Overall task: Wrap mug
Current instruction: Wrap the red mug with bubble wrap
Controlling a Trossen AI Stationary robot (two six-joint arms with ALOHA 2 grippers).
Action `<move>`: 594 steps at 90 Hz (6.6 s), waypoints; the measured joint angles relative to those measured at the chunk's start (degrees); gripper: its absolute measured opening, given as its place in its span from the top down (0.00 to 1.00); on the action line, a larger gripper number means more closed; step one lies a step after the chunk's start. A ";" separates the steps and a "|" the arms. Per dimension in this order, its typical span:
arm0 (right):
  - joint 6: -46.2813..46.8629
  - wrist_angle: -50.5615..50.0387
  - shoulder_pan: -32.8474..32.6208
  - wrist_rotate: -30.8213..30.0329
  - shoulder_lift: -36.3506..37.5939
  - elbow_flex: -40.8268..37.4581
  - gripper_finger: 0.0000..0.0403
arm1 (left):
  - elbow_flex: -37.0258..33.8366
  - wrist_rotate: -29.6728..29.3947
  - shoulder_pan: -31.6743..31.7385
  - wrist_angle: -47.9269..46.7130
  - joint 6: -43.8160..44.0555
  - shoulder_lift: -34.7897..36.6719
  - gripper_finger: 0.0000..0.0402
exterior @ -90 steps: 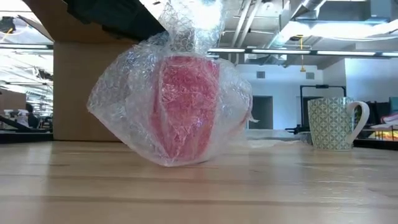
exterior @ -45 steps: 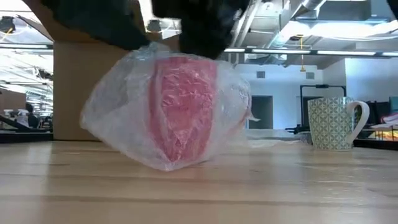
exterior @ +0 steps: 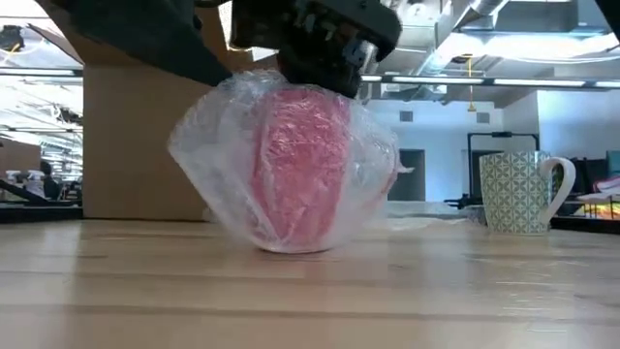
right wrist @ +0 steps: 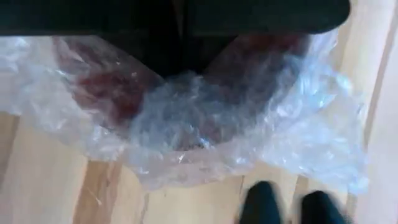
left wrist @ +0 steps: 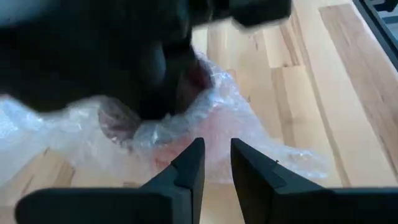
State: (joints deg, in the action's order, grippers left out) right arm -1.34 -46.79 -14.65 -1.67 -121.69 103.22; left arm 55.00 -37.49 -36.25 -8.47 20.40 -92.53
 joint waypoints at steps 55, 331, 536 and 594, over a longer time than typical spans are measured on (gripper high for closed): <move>-0.01 0.66 1.49 0.80 -3.11 0.28 1.00 | 0.00 0.26 -0.07 -1.83 0.26 -0.09 0.86; 19.49 30.01 1.68 1.61 14.24 -28.98 1.00 | 5.85 9.11 7.26 0.88 -1.49 -0.85 0.86; 9.24 1.42 1.63 1.03 2.26 -2.78 1.00 | 4.46 10.68 5.53 -20.49 7.19 0.31 0.86; 7.29 0.03 3.78 1.90 -4.11 -2.84 1.00 | 4.50 10.75 2.49 -41.67 23.89 1.27 0.86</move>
State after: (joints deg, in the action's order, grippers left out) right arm 5.95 -46.76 -10.87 0.23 -125.80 100.38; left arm 59.51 -26.74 -33.76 -50.14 44.30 -91.26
